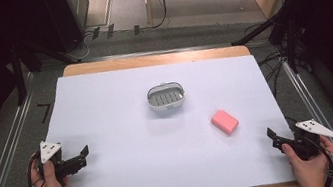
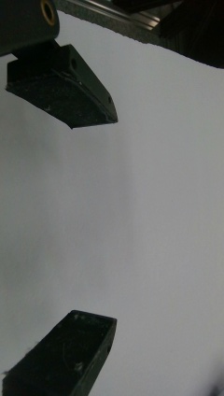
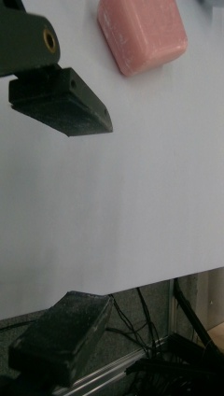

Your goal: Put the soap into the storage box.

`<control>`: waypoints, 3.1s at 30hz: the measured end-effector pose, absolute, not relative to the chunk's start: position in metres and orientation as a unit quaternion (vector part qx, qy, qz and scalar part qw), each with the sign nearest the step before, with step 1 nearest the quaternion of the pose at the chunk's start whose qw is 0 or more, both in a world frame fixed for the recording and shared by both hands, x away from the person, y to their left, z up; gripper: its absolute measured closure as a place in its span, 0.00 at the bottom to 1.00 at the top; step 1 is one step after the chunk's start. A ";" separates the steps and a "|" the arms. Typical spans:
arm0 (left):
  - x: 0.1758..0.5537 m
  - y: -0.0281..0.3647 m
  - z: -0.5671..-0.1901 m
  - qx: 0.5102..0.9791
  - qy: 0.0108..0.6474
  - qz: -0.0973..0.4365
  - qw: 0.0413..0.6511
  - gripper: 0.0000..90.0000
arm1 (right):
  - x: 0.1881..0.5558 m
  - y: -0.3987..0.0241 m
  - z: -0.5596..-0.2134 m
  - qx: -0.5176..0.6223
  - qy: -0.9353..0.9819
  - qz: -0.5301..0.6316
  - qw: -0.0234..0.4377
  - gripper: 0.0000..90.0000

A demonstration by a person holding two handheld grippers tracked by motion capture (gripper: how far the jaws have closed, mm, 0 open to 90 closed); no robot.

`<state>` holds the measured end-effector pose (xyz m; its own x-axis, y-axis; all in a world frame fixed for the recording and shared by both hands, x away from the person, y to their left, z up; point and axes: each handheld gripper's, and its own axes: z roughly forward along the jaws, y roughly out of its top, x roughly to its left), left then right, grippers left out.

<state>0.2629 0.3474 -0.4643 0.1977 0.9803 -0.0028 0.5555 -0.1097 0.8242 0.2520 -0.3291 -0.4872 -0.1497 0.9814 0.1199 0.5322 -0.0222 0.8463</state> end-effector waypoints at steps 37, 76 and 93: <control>0.263 0.348 -0.464 0.681 0.565 0.291 0.363 0.05 | 0.329 -0.231 -0.441 0.469 0.870 0.119 0.089 0.15; 0.263 0.349 -0.464 0.681 0.564 0.288 0.368 0.05 | 0.374 -0.182 -0.441 0.440 0.887 0.129 0.060 0.20; 0.263 0.349 -0.464 0.679 0.565 0.288 0.370 0.05 | 0.386 -0.172 -0.447 0.444 0.887 0.118 0.054 0.36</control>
